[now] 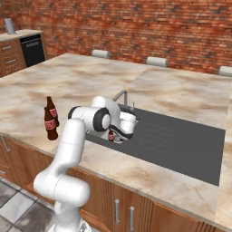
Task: Place the large bottle from the dining counter next to the other large bottle outside the sink, and place the small bottle from the dining counter next to the other small bottle inside the sink.
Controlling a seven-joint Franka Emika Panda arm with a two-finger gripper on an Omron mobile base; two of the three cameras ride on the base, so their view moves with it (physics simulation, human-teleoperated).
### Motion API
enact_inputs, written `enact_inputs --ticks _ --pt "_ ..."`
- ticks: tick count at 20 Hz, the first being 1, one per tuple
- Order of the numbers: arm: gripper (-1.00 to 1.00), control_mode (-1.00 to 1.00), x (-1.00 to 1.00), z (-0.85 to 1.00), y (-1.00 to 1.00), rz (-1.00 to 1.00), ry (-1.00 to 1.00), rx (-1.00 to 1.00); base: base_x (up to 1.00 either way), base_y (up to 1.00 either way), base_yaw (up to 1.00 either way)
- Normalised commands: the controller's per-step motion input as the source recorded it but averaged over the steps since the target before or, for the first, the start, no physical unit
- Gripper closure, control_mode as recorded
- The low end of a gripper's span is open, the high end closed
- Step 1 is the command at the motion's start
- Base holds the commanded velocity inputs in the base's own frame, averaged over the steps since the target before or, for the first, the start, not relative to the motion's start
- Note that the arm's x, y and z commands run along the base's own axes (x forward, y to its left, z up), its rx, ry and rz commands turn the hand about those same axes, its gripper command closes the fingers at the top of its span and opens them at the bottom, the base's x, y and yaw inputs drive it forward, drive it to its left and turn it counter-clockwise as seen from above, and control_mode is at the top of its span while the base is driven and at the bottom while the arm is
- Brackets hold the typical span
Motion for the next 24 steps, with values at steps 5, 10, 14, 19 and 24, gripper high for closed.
enact_inputs --ticks 5,10,14,19,24 --pt "-1.0 -1.0 0.35 -0.33 -0.16 0.0 0.0 0.05 0.0 0.0 0.0" --pt "-1.0 -1.0 0.03 0.25 -0.16 0.0 0.0 0.02 0.0 0.0 0.0" --pt "-1.0 -1.0 0.01 0.55 -0.21 0.0 0.0 0.01 0.0 0.0 0.0" --pt "-1.0 -1.0 0.0 0.52 -0.08 0.0 0.0 0.03 0.0 0.0 0.0" --pt "-1.0 -1.0 -0.12 0.44 0.0 0.0 0.0 0.0 0.0 0.0 0.0"
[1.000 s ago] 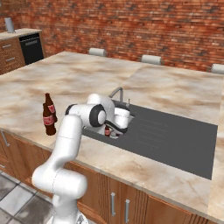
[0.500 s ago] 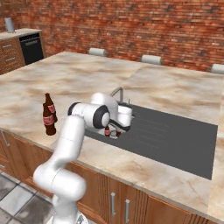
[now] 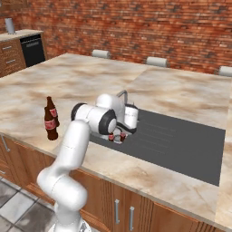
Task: Place the large bottle from the dining counter next to the other large bottle outside the sink, and place the small bottle from the dining counter next to the other small bottle inside the sink.
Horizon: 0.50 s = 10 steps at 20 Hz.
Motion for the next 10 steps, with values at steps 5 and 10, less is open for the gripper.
enact_inputs --ticks 5,10 --pt "-1.0 -1.0 -0.44 0.31 0.0 0.0 0.0 0.0 0.0 0.0 0.0" --pt "-1.0 -1.0 -0.63 0.14 0.0 0.0 0.0 0.0 0.0 0.0 0.0"
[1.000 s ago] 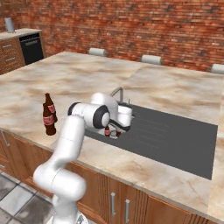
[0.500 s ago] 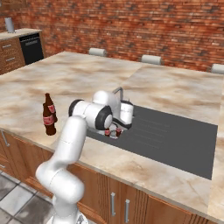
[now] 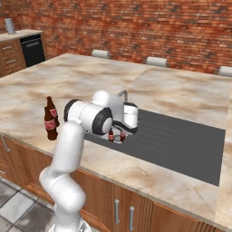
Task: Place the large bottle from the dining counter next to the other large bottle outside the sink, and place the small bottle from the dining counter next to the other small bottle inside the sink.
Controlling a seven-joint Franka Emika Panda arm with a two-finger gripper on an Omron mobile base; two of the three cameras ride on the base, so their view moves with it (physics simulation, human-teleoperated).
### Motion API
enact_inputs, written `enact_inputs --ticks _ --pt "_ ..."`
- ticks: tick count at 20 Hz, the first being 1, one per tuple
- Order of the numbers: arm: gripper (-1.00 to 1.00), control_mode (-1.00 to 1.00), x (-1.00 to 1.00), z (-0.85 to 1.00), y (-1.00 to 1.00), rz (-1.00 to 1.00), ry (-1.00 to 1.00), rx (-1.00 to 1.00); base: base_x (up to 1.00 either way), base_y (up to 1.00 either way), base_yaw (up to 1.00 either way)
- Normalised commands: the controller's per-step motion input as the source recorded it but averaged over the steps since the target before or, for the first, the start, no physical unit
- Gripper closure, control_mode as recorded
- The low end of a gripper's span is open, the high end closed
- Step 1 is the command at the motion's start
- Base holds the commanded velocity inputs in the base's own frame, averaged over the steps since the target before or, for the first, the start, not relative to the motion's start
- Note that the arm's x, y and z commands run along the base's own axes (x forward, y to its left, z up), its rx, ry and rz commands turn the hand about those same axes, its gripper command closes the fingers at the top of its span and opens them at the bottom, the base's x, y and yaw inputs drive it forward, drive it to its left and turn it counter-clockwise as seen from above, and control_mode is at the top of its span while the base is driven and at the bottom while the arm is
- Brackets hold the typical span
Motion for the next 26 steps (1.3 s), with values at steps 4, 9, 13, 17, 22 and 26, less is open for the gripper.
enact_inputs --ticks 4,9,13,17,22,26 --pt "-1.0 -1.0 -0.69 0.17 0.0 0.0 0.0 0.0 0.0 0.0 0.0" --pt "-1.0 -1.0 -0.71 0.29 0.0 0.0 0.0 0.0 0.0 0.0 0.0" --pt "-1.0 -1.0 -0.63 0.26 0.0 0.0 0.0 0.01 0.0 0.0 0.0" --pt "-1.0 -1.0 -0.64 0.23 0.0 0.0 0.0 0.04 0.0 0.0 0.0" --pt "-1.0 -1.0 -0.63 0.29 0.0 0.0 0.0 0.06 0.0 0.0 0.0" --pt "-1.0 -1.0 -0.65 0.38 0.0 0.0 0.0 0.09 0.0 0.0 0.0"
